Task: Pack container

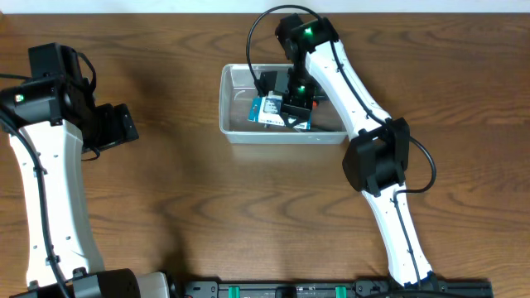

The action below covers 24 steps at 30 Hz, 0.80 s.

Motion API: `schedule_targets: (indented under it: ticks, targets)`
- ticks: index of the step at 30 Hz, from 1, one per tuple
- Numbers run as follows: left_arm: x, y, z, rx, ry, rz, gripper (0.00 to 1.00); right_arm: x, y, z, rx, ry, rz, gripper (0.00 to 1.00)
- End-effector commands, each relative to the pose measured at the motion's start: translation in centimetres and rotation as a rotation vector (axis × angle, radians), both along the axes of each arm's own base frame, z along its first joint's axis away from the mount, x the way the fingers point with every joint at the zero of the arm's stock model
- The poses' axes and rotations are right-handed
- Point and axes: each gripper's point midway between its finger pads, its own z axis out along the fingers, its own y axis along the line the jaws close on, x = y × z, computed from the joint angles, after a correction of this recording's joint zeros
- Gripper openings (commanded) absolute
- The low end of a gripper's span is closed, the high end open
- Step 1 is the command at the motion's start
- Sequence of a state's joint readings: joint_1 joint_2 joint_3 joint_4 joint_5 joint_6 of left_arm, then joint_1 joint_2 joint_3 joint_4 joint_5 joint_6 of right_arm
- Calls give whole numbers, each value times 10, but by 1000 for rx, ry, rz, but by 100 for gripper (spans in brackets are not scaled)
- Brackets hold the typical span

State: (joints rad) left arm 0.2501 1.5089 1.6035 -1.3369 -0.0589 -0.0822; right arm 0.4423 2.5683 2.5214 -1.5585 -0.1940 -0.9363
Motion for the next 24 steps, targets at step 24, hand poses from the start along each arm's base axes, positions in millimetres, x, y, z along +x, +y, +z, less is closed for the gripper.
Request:
schedule_targets:
  ticks: [24]
  targets:
    - [1,2,9,6,-26,10,98,23,4,31,70,-101,-73,99]
